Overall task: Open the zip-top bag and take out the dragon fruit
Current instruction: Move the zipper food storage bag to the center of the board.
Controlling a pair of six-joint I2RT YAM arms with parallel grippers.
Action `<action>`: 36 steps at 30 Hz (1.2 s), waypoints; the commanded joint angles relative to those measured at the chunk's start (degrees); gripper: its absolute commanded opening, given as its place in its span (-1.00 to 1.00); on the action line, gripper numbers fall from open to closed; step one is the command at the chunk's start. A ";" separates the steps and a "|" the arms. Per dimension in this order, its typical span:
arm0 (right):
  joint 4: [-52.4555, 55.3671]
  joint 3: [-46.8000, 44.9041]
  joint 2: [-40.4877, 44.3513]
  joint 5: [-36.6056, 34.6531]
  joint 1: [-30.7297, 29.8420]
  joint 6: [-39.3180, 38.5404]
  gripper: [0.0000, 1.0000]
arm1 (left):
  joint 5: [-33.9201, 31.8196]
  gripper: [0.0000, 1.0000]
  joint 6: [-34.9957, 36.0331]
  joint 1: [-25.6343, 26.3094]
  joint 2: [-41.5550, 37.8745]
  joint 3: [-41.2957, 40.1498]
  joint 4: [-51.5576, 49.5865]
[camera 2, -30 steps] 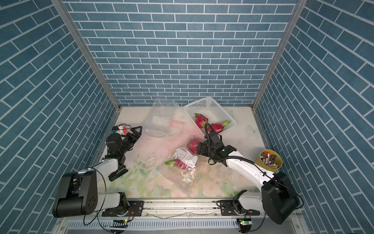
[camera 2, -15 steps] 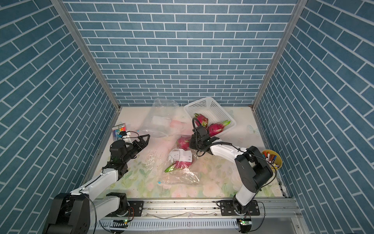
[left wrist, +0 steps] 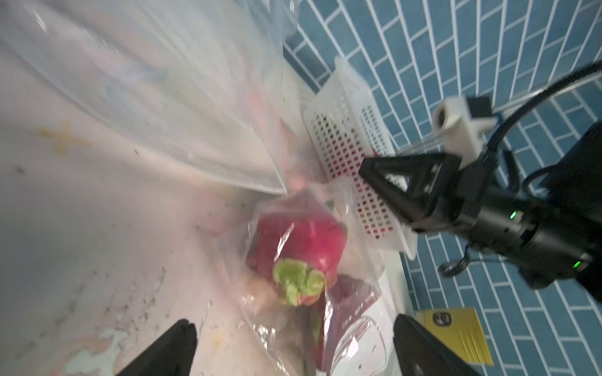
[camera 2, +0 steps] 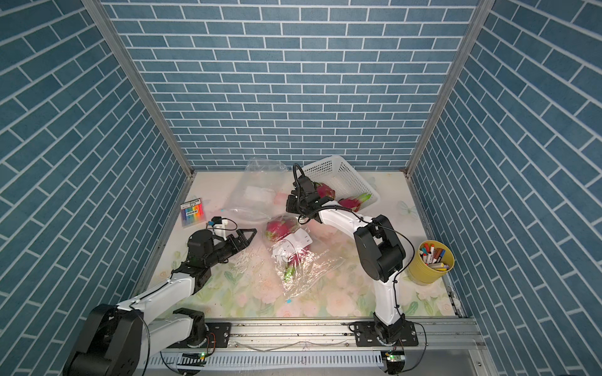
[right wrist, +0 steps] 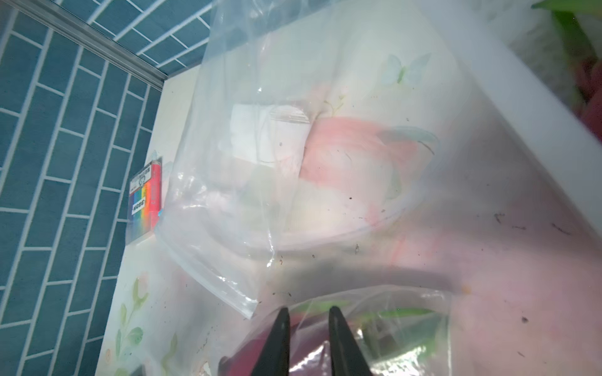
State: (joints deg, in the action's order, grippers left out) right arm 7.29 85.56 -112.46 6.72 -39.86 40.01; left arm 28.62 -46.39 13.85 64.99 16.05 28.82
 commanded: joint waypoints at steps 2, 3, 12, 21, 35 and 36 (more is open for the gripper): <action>1.31 -0.54 7.93 -0.20 -0.05 -1.28 -0.55 | 0.47 0.96 -3.15 3.32 5.31 -1.43 9.89; 1.31 -1.73 9.80 -0.20 -0.08 -1.28 -0.55 | 0.43 0.90 -3.97 3.68 7.45 -1.22 12.74; 1.31 -15.52 22.93 -0.20 -0.08 -1.28 -0.55 | 1.04 0.15 -6.06 8.21 23.07 5.31 24.32; 1.31 -31.59 33.54 -0.20 -1.10 -1.28 -0.55 | 1.17 -1.00 -10.98 8.42 37.87 12.92 35.17; 15.89 -29.33 31.43 -1.97 -4.72 -7.25 0.29 | -6.41 -0.64 -15.06 -0.36 42.72 20.62 40.35; 16.31 -28.47 30.41 -2.22 -5.39 -8.00 0.29 | -4.80 -0.34 -14.61 -0.90 42.76 21.84 38.87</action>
State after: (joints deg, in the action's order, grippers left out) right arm 21.89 54.37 -79.94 5.32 -44.03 36.07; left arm 23.35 -62.11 14.41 107.81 34.81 67.48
